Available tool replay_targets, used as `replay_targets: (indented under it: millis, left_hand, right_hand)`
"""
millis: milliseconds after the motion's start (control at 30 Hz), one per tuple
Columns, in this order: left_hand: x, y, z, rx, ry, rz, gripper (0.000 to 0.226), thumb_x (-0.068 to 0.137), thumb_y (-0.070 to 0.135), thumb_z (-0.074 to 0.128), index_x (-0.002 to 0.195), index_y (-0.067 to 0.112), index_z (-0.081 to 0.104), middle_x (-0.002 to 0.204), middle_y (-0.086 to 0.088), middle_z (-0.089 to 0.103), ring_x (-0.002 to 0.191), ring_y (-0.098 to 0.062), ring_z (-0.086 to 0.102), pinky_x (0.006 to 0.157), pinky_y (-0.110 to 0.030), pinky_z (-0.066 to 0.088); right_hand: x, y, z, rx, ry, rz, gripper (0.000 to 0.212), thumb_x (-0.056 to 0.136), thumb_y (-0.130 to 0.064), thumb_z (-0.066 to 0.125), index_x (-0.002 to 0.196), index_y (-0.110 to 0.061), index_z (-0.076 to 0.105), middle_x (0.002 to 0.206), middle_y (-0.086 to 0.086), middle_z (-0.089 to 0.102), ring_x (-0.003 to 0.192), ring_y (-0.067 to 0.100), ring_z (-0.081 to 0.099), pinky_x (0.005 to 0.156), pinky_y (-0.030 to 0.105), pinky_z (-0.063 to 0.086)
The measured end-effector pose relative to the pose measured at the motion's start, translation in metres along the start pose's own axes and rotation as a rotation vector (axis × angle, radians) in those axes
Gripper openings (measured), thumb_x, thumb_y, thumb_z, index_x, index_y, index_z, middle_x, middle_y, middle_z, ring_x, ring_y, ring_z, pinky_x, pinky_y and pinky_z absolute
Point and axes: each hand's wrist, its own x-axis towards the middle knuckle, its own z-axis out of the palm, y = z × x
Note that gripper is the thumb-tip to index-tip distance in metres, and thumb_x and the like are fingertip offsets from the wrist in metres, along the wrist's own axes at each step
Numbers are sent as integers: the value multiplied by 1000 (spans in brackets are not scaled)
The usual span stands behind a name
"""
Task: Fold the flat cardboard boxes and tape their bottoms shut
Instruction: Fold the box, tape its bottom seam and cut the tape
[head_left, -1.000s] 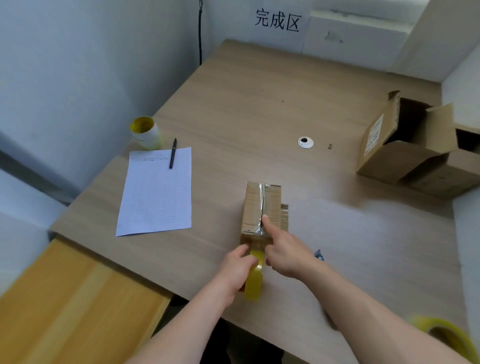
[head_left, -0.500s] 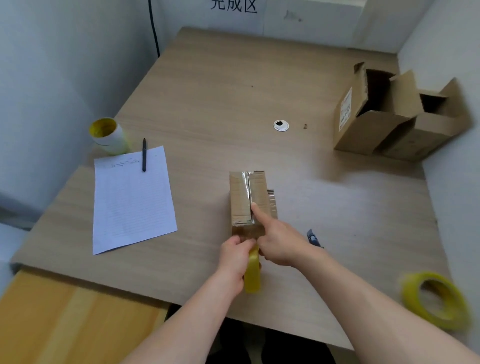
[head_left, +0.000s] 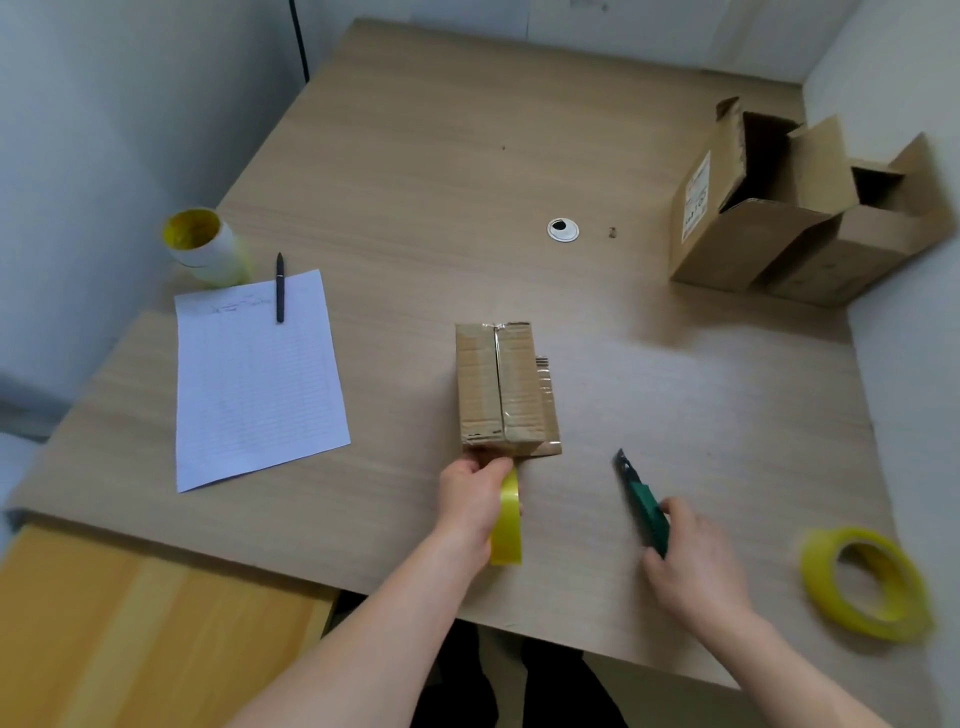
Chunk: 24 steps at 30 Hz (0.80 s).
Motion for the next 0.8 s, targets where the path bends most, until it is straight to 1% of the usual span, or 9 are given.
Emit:
replay_targets:
  millis: [100, 167, 233, 300, 433, 500, 633, 733, 800]
  left_hand:
    - [0, -3, -1, 2, -1, -4, 8, 89, 8, 65, 82, 6, 63, 75, -19, 62, 51, -24, 53, 45, -26, 44]
    - [0, -3, 0, 0, 0, -7, 7, 89, 8, 65, 83, 5, 63, 72, -20, 62, 48, -24, 53, 47, -27, 44]
    - [0, -2, 0, -6, 9, -2, 7, 89, 8, 64, 83, 4, 62, 68, -19, 63, 47, -24, 53, 48, -28, 45]
    - [0, -2, 0, -7, 23, 9, 7, 89, 7, 64, 82, 4, 63, 70, -20, 62, 49, -24, 54, 48, -28, 45]
    - [-1, -4, 2, -4, 54, 26, 14, 89, 10, 66, 75, 9, 64, 71, -18, 62, 55, -27, 56, 52, -32, 48]
    - [-1, -4, 2, 5, 71, 40, 18, 89, 12, 67, 71, 10, 63, 68, -16, 60, 55, -27, 55, 50, -31, 48]
    - [-3, -1, 0, 28, 94, 50, 17, 88, 10, 66, 72, 7, 60, 65, -15, 56, 43, -25, 55, 54, -36, 50]
    - [-4, 3, -2, 65, 120, 61, 16, 89, 8, 64, 74, 6, 60, 67, -13, 57, 35, -15, 55, 44, -27, 48]
    - [-3, 4, -3, 68, 133, 55, 15, 89, 8, 65, 75, 5, 61, 71, -15, 57, 39, -16, 55, 40, -25, 46]
  right_hand:
    - [-7, -6, -4, 380, 95, -53, 31, 84, -21, 54, 115, -24, 53, 101, 8, 64, 86, 26, 56, 72, 37, 45]
    - [-16, -18, -20, 561, 211, -280, 25, 80, -26, 51, 104, -32, 55, 90, -5, 62, 79, 13, 54, 69, 28, 42]
    - [-23, -33, -39, 535, 263, -547, 18, 84, -34, 55, 101, -31, 61, 86, -14, 60, 79, 7, 56, 68, 16, 40]
    - [-22, -44, -49, 442, 255, -691, 23, 88, -40, 56, 102, -26, 67, 87, -16, 60, 79, 4, 57, 69, 15, 42]
    - [-10, -55, -52, 279, 289, -714, 29, 88, -46, 52, 105, -29, 69, 85, -14, 59, 72, 10, 58, 61, 29, 49]
    - [-7, -58, -50, 231, 296, -705, 30, 87, -47, 52, 105, -30, 69, 84, -13, 59, 69, 14, 59, 57, 33, 51]
    - [-6, -63, -47, 180, 314, -697, 29, 85, -46, 54, 106, -32, 68, 83, -11, 58, 66, 18, 59, 52, 38, 50]
    - [-6, -68, -44, 174, 320, -702, 29, 85, -45, 56, 108, -32, 69, 84, -10, 57, 65, 20, 59, 51, 37, 49]
    - [-4, -72, -42, 157, 330, -703, 28, 85, -43, 58, 107, -31, 69, 83, -9, 57, 63, 21, 59, 50, 35, 48]
